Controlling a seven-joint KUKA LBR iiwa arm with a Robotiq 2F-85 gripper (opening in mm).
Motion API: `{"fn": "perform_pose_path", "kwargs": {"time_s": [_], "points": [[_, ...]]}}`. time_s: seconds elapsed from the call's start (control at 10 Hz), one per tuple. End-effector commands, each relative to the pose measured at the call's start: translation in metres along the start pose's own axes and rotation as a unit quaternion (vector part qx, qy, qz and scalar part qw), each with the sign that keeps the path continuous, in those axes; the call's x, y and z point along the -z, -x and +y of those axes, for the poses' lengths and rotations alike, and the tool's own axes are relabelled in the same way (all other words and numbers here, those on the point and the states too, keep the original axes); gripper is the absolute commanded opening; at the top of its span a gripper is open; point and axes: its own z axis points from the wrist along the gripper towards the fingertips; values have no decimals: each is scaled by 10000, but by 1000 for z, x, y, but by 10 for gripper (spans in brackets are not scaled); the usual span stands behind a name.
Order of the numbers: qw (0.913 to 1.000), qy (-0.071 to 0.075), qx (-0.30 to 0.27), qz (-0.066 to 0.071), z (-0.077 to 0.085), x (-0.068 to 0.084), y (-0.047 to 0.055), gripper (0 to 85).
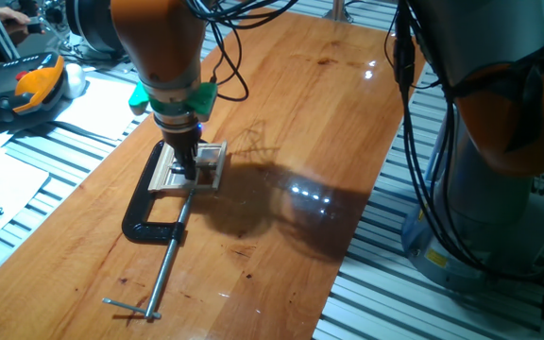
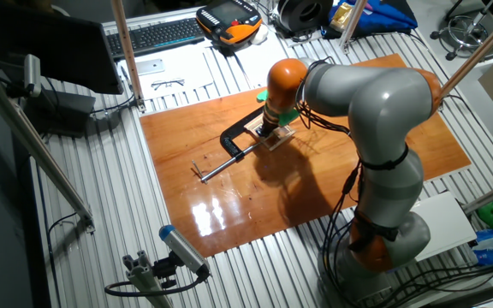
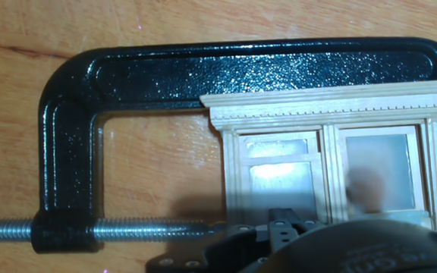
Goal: Close a sliding window
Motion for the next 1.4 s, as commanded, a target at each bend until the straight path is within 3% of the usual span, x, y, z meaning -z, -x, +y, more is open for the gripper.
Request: {"fn": "perform_pose_path", "kwargs": {"time_s": [0.0, 0.7, 1.0, 1.1, 1.2, 1.3], "points": [[10000, -6, 0, 5, 0, 0, -1, 0], [10000, 19, -47, 53, -2, 2, -3, 0], [9999, 35, -133, -17, -1, 14, 18, 0], [9998, 47, -146, -150, 1, 12, 28, 0], [9988, 98, -132, -451, 4, 6, 31, 0], [9979, 102, -112, -622, 4, 1, 33, 0]]}}
